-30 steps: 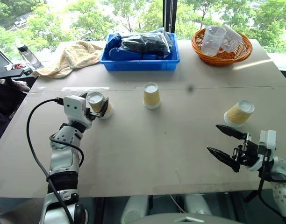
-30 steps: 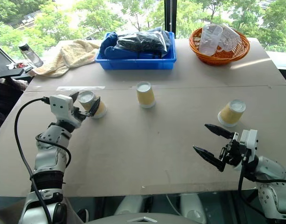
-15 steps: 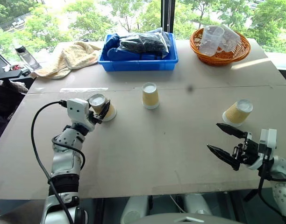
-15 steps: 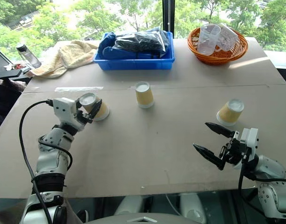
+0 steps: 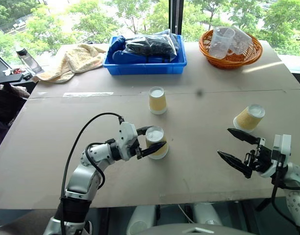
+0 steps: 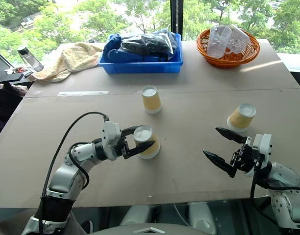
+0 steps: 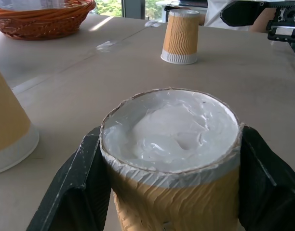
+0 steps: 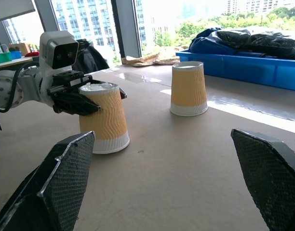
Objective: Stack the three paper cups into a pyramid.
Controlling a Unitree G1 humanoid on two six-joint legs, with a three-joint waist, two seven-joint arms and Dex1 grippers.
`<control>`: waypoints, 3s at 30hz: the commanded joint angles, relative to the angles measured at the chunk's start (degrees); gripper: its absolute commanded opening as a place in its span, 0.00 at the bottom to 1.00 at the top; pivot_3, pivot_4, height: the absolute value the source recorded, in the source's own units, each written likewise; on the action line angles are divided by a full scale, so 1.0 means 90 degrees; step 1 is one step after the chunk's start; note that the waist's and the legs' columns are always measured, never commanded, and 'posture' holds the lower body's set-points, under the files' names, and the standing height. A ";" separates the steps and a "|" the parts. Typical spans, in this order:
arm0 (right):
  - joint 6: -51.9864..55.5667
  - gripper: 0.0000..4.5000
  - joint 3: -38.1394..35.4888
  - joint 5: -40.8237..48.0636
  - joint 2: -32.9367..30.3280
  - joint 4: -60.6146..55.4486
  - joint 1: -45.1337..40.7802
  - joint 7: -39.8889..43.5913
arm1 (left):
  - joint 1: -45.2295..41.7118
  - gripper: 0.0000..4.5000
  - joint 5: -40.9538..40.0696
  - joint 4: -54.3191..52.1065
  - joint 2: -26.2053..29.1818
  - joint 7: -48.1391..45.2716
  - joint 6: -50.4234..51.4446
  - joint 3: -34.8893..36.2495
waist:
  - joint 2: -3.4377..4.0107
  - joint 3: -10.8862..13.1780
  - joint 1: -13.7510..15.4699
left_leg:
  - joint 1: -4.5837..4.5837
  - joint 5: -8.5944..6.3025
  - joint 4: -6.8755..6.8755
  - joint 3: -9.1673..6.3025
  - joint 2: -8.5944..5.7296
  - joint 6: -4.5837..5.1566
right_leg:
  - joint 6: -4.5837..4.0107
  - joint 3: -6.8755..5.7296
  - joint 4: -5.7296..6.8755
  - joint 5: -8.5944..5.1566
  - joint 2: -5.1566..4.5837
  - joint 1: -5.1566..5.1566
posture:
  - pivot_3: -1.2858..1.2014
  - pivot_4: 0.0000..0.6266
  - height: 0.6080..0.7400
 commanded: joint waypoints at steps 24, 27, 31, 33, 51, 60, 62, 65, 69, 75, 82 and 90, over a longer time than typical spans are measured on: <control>-0.0176 1.00 -0.0102 0.0053 0.0042 0.0071 -0.0252 0.0113 | 0.0322 0.98 -0.0061 0.0743 0.0345 -0.0360 -0.1184 0.0972 | 0.0002 0.0000 0.0000 | 0.0002 0.0000 0.0001 0.0000 0.0001 0.0001 | 0.0000 -0.0001 0.0001 0.0000 0.0000 0.0000 | 0.52 0.24 1.00; -0.0200 1.00 -0.0100 0.0039 0.0041 0.0139 -0.0272 0.0157 | 0.0333 0.98 -0.0298 0.0503 0.0418 -0.0385 -0.1004 0.1110 | 0.0002 0.0000 -0.0001 | 0.0002 0.0000 0.0001 0.0001 0.0001 0.0001 | 0.0000 0.0001 0.0000 0.0000 0.0000 0.0000 | 0.52 0.24 1.00; -0.0249 1.00 -0.0060 0.0006 0.0049 0.0235 -0.0320 0.0188 | 0.0466 0.98 -0.0849 -0.0215 0.0621 -0.0394 -0.0500 0.1398 | 0.0003 0.0000 -0.0009 | 0.0002 0.0000 0.0001 0.0000 0.0001 0.0001 | 0.0000 0.0001 0.0000 0.0000 0.0000 0.0000 | 0.52 0.24 1.00; -0.0263 1.00 -0.0025 -0.0034 0.0070 0.0265 -0.0347 0.0175 | 0.0550 0.98 -0.1104 -0.0530 0.0742 -0.0379 -0.0216 0.1539 | 0.0002 0.0000 -0.0014 | 0.0001 0.0000 0.0000 0.0000 0.0003 0.0001 | 0.0000 0.0001 0.0000 0.0000 0.0001 0.0000 | 0.52 0.24 1.00; 0.0052 1.00 0.2226 -0.2951 0.2557 0.3371 -0.4870 -0.2842 | 0.2025 0.98 -0.2397 -0.0927 0.2732 -0.0947 0.1971 0.4909 | 0.0026 0.0023 -0.0186 | 0.0002 0.0002 -0.0013 0.0005 0.0000 -0.0005 | -0.0002 0.0009 0.0001 0.0000 0.0006 -0.0025 | 0.52 0.24 1.00; -0.0662 1.00 0.2261 -0.3402 0.3577 0.5649 -0.6531 -0.3145 | 0.2487 0.98 -0.2803 -0.1551 0.2468 -0.0792 0.2559 0.5734 | 0.0027 0.0024 -0.0292 | -0.0013 0.0003 -0.0022 0.0011 0.0000 -0.0007 | -0.0003 0.0016 0.0005 0.0001 0.0007 -0.0049 | 0.52 0.24 1.00; -0.0735 1.00 0.2258 -0.3403 0.3682 0.5906 -0.6655 -0.3009 | 0.2581 0.98 -0.2750 -0.1612 0.2457 -0.0825 0.2617 0.5746 | 0.0026 0.0024 -0.0297 | -0.0015 0.0003 -0.0022 0.0006 0.0002 -0.0007 | -0.0003 0.0010 0.0005 0.0000 0.0008 -0.0052 | 0.52 0.24 1.00; -0.0822 1.00 0.2202 -0.3429 0.3829 0.6256 -0.6847 -0.2973 | 0.2648 0.98 -0.2730 -0.1638 0.2441 -0.0829 0.2642 0.5763 | 0.0028 0.0025 -0.0325 | -0.0016 0.0003 -0.0022 0.0009 0.0001 -0.0007 | -0.0003 0.0014 0.0005 0.0001 0.0007 -0.0052 | 0.52 0.24 1.00; -0.0981 1.00 0.2156 -0.3601 0.3953 0.6886 -0.7188 -0.3156 | 0.2726 0.98 -0.2725 -0.1603 0.2408 -0.0836 0.2673 0.5726 | 0.0029 0.0026 -0.0371 | -0.0017 0.0003 -0.0020 0.0009 0.0000 -0.0007 | -0.0003 0.0014 0.0009 0.0001 0.0007 -0.0055 | 0.52 0.24 1.00; -0.1094 1.00 0.2031 -0.3578 0.4076 0.7374 -0.7458 -0.3175 | 0.2750 0.98 -0.2767 -0.1573 0.2380 -0.0859 0.2741 0.5746 | 0.0030 0.0027 -0.0399 | -0.0018 0.0004 -0.0026 0.0011 0.0001 -0.0010 | -0.0004 0.0017 0.0013 0.0001 0.0009 -0.0058 | 0.52 0.24 1.00; -0.1157 1.00 0.1982 -0.3658 0.4124 0.7587 -0.7547 -0.3088 | 0.2496 0.98 -0.2884 -0.1435 0.2315 -0.0681 0.2753 0.5886 | 0.0031 0.0027 -0.0391 | -0.0019 0.0004 -0.0025 0.0011 0.0001 -0.0010 | -0.0004 0.0016 0.0013 0.0001 0.0008 -0.0059 | 0.52 0.24 1.00; -0.1240 0.50 0.1924 -0.3704 0.4130 0.7553 -0.7483 -0.3050 | 0.2472 1.00 -0.2672 -0.1252 0.2339 -0.0789 0.2660 0.5771 | 0.0032 0.0028 -0.0397 | -0.0019 0.0004 -0.0025 0.0012 0.0001 -0.0011 | -0.0004 0.0017 0.0013 0.0001 0.0008 -0.0060 | 0.52 0.24 1.00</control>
